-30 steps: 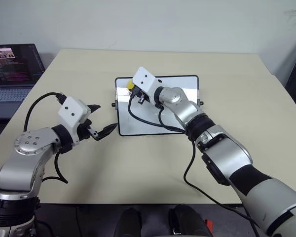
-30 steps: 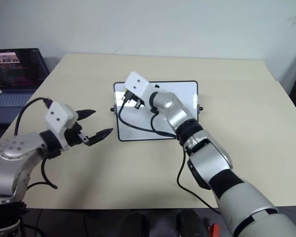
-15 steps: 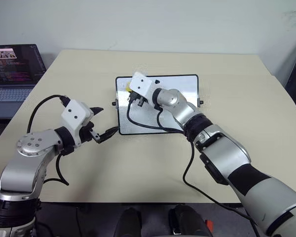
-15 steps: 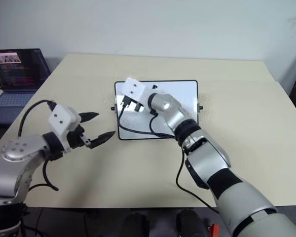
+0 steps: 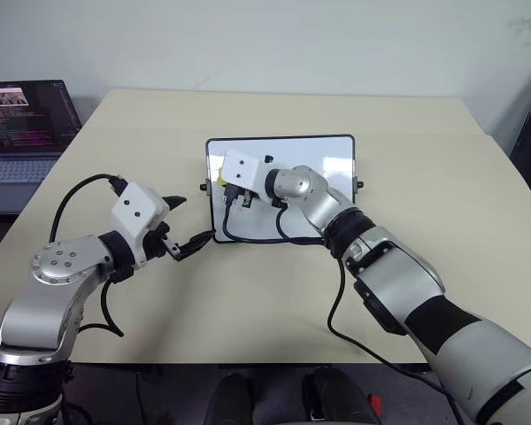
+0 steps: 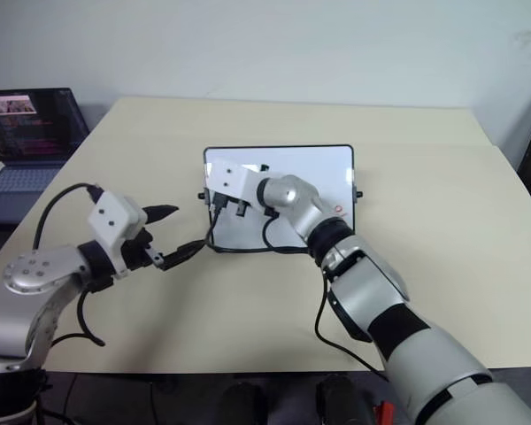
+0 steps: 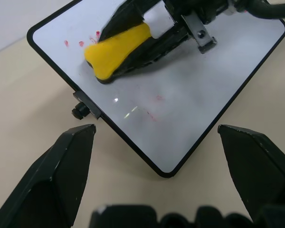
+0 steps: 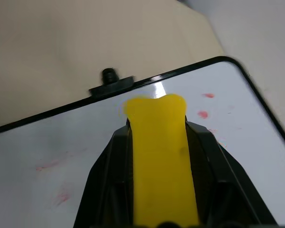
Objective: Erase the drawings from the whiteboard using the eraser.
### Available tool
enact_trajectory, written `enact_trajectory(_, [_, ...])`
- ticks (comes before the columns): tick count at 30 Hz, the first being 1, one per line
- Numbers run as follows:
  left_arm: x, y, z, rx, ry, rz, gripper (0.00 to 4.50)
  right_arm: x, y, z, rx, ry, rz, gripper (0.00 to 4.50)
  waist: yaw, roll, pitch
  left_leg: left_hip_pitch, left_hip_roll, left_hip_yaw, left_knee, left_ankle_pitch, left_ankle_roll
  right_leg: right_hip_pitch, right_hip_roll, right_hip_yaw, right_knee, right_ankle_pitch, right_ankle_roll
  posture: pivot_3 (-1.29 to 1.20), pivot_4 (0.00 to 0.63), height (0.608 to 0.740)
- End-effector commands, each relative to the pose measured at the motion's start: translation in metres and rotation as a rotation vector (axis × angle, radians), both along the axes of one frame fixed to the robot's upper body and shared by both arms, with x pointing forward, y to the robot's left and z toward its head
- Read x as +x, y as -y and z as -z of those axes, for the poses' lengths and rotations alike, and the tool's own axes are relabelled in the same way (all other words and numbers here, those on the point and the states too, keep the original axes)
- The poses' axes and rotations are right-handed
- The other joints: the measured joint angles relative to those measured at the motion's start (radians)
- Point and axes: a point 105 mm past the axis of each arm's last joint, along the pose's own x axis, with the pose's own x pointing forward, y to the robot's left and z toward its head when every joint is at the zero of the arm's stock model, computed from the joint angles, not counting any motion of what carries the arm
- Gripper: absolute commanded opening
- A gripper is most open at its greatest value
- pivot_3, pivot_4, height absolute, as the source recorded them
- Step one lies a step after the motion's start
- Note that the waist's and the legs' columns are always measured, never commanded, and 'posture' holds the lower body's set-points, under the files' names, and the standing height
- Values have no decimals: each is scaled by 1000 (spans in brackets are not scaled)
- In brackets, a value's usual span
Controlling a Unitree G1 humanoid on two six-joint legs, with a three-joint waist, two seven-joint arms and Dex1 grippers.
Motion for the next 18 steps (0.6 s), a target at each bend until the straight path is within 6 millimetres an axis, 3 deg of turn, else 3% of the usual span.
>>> enact_trajectory(1, [-4, 3, -12, 13, 48, 13, 4500, 2, -4, -41, 128, 90, 17, 1195, 0, 0, 0, -1, 0, 0, 0, 0, 0, 0, 0, 0, 0, 0, 0, 0, 150, 740])
enact_trajectory(4, [-5, 3, -13, 16, 49, 16, 4500, 5, -2, -42, 116, 109, 40, 1194, -1, 0, 0, -2, 0, 0, 0, 0, 0, -2, 0, 1, -1, 0, 0, 0, 150, 740])
enact_trajectory(11, [-4, 5, -15, 17, 54, 25, 4500, 8, 9, 4, -77, 26, 42, 1194, -1, 0, 0, -1, 0, 0, -2, 0, 0, -2, 0, 1, -1, -1, -1, 0, 150, 740])
enact_trajectory(14, [-3, 7, -15, 15, 54, 34, 4500, 7, 16, 14, -116, -11, 31, 1194, -1, 0, 0, -1, 0, 0, -1, 0, 0, -1, 0, 1, 0, -1, -1, 0, 150, 740])
enact_trajectory(18, [-2, 10, -14, 14, 48, 46, 4500, 13, 18, -10, -17, 57, 70, 1194, 0, 0, 0, 2, 0, 0, -1, 0, 0, 1, 0, 0, 0, -1, -1, 0, 150, 740])
